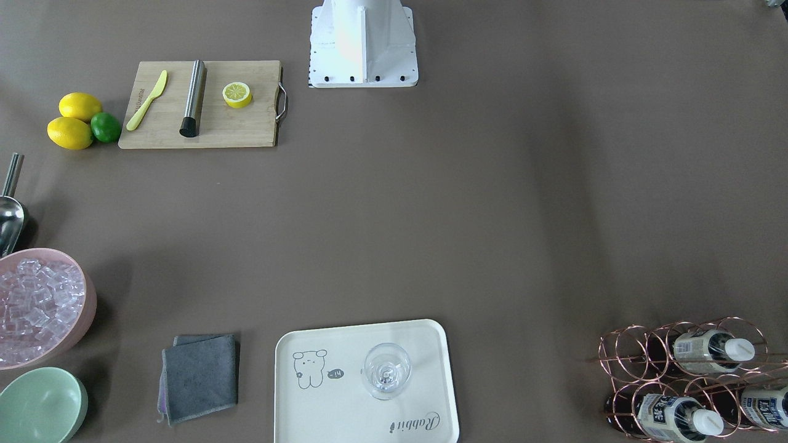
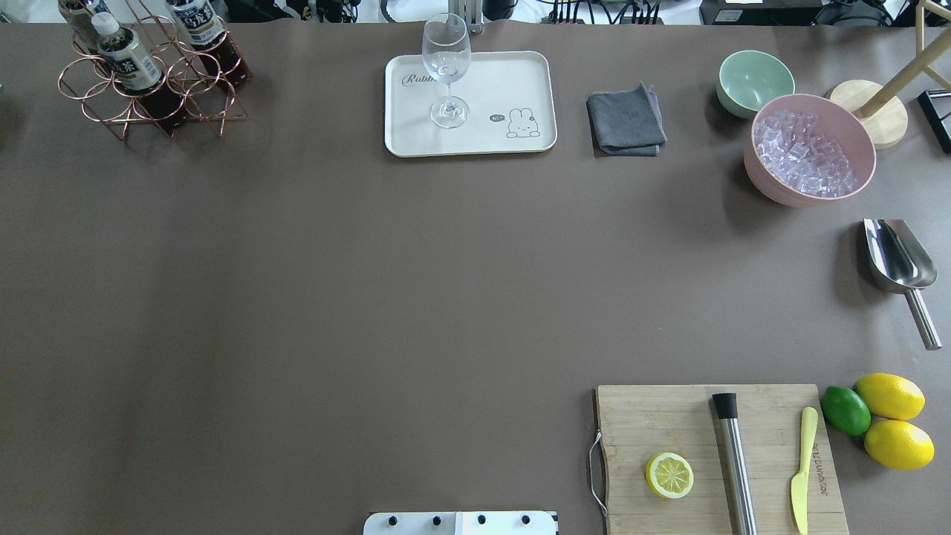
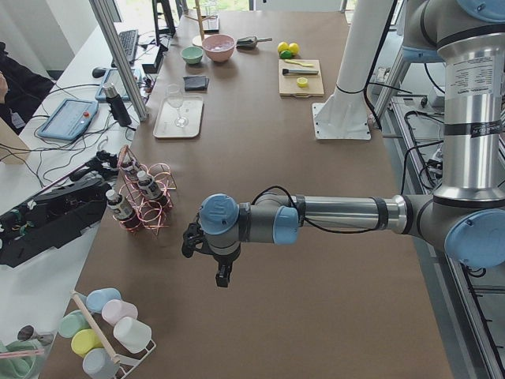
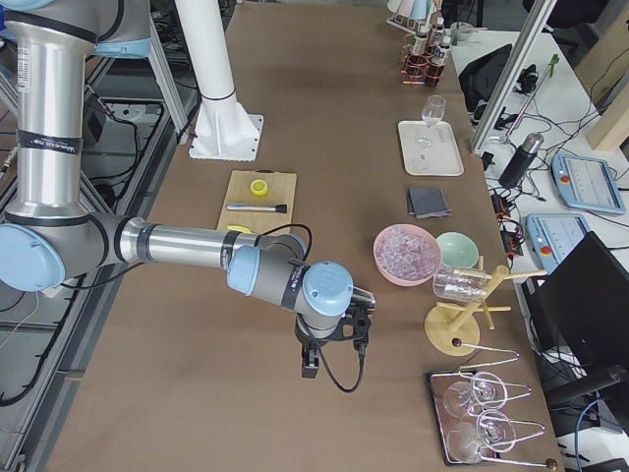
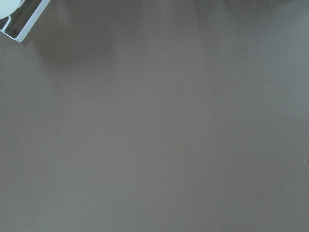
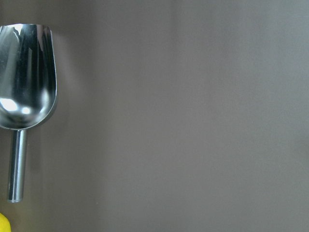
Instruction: Take tea from basket to plate
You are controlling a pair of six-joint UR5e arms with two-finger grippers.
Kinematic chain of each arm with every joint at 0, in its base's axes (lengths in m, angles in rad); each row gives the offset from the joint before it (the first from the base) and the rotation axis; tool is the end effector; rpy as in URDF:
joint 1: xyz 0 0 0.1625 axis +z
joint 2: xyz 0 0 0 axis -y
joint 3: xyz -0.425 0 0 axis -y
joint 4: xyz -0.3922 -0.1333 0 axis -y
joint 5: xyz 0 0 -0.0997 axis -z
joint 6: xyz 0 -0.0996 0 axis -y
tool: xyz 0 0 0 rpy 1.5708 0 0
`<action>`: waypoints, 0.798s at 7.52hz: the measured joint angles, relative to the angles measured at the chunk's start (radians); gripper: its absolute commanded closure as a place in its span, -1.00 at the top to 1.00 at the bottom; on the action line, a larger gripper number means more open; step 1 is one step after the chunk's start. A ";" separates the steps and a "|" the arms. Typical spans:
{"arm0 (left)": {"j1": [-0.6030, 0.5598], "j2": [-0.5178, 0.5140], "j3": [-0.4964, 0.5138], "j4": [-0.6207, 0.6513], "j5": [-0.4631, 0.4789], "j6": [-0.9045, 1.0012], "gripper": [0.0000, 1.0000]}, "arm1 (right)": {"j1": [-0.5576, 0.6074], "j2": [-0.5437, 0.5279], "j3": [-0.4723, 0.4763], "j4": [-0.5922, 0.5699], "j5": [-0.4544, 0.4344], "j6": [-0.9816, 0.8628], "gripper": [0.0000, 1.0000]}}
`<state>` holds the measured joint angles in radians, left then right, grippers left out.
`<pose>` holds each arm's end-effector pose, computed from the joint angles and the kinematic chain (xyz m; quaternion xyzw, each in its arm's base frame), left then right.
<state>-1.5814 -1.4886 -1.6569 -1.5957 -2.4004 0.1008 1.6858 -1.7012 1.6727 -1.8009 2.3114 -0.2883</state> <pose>-0.0647 -0.4582 0.6489 0.0356 0.4016 0.0471 0.9139 0.1132 -0.4040 0.6916 -0.0459 -0.3757 -0.0335 0.9250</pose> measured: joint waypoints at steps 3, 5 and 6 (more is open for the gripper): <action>0.000 0.005 -0.010 0.001 0.001 -0.001 0.96 | 0.000 0.000 -0.005 0.000 0.000 0.000 1.00; 0.001 0.003 -0.008 0.001 0.002 -0.001 0.96 | 0.000 0.000 -0.004 0.000 0.010 0.000 1.00; 0.001 0.002 -0.008 0.001 0.003 -0.001 0.96 | 0.000 0.000 -0.005 0.000 0.014 0.000 1.00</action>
<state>-1.5802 -1.4868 -1.6653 -1.5950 -2.3978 0.0997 1.6862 -1.7012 1.6679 -1.8009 2.3253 -0.2884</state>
